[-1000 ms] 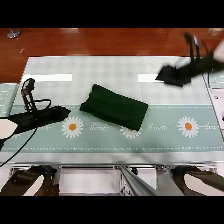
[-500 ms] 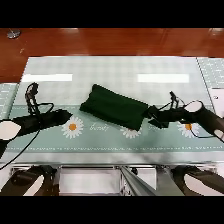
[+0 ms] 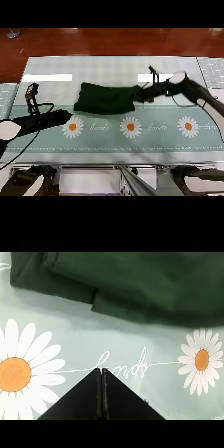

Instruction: Fold the shirts.

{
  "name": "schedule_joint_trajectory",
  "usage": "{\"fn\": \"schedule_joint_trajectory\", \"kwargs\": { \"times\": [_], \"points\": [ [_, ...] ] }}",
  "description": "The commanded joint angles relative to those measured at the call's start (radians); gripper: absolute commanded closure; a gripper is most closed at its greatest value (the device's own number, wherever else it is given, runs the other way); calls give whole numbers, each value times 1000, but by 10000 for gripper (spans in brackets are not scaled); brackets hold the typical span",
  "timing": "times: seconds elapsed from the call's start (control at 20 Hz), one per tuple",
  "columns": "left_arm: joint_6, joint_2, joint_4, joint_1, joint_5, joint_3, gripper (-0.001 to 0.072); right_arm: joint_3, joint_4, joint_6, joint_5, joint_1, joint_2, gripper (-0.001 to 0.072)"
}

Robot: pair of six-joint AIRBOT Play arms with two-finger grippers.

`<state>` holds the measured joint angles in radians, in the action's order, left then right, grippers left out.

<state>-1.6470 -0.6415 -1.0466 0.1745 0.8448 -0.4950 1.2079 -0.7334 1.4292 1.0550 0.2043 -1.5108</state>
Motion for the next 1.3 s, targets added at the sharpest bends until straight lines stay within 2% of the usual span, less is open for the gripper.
{"fn": "schedule_joint_trajectory", "kwargs": {
  "times": [0.0,0.15,0.3,0.65,0.8,0.9,1.15,1.25],
  "points": [
    [0,0,0,0,0,0,692,397,-215,108,153,14,-21,679],
    [0,0,0,0,0,0,692,673,-378,172,294,-16,-21,679],
    [0,0,0,0,1,0,692,849,-436,180,436,-114,-18,679],
    [3,0,0,0,0,0,692,845,-452,254,707,-505,72,680],
    [3,0,0,0,-6,0,691,706,-492,270,760,-678,177,680],
    [3,0,0,0,-18,0,691,562,-628,268,780,-771,276,681],
    [3,0,0,0,-48,0,692,80,-907,301,697,-1056,577,681],
    [3,0,0,0,-50,0,691,-119,-940,331,660,-1152,682,680]
  ]
}}
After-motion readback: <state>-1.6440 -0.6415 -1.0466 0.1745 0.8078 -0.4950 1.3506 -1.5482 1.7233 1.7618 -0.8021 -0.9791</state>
